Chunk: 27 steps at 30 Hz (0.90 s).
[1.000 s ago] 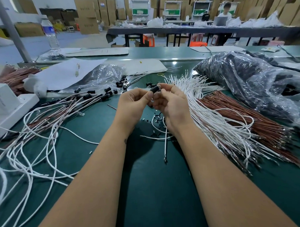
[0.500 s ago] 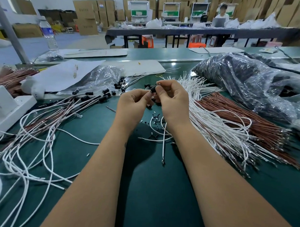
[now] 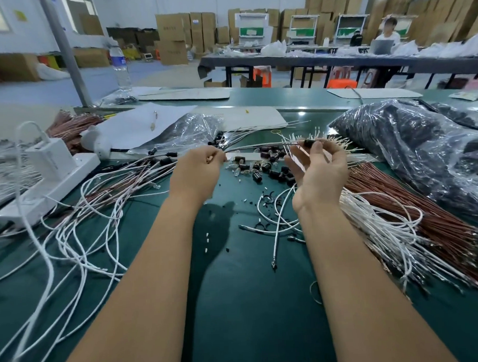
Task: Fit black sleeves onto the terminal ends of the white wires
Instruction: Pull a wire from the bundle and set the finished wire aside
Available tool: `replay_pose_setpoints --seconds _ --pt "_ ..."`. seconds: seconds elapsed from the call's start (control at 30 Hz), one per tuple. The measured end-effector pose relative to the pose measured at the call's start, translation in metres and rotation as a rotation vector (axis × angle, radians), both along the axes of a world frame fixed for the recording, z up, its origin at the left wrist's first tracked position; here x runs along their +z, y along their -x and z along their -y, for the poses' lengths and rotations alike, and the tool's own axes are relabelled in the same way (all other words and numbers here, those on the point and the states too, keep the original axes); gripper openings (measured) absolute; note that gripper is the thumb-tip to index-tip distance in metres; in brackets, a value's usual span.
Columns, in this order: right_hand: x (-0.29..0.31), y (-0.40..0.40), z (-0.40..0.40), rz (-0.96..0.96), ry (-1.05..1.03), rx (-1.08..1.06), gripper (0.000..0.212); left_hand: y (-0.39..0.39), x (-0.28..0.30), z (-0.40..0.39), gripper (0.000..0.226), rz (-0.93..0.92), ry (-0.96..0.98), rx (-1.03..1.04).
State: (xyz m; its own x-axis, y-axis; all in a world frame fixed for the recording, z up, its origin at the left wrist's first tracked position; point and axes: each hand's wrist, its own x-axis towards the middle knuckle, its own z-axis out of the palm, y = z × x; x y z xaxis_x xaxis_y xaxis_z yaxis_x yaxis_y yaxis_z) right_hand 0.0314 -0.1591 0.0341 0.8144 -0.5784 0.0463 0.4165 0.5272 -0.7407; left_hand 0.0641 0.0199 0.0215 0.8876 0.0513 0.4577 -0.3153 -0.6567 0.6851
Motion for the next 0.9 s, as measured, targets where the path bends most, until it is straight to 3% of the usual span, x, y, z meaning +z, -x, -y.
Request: replay_pose_setpoints --seconds 0.1,0.2,0.3,0.43,0.67,0.77,0.83,0.9 --pt "0.002 0.0 0.006 0.019 -0.129 0.017 0.01 0.006 0.023 -0.022 0.024 -0.278 -0.043 -0.234" --pt "0.003 0.001 0.011 0.038 -0.232 0.024 0.01 0.022 0.051 -0.051 0.02 -0.561 0.065 -0.489" --pt "0.008 0.003 0.009 0.028 -0.236 0.047 0.011 0.041 0.081 -0.07 0.022 -0.682 0.026 -0.585" --pt "0.016 0.009 -0.004 -0.004 -0.048 0.07 0.008 0.068 0.122 -0.085 0.022 -0.586 -0.179 -0.375" --pt "0.034 0.005 -0.054 -0.044 0.363 0.264 0.006 0.106 0.159 -0.132 0.025 -0.581 -0.203 -0.065" --pt "0.038 -0.004 -0.08 -0.027 0.248 0.465 0.017 0.095 0.129 -0.149 0.024 -0.211 -0.054 0.259" --pt "0.035 -0.012 -0.096 -0.077 0.304 0.596 0.037 0.084 0.1 -0.154 0.026 0.055 -0.106 0.497" --pt "0.026 -0.018 -0.11 -0.176 0.521 0.668 0.053 0.07 0.063 -0.156 0.026 -0.005 -0.331 0.56"
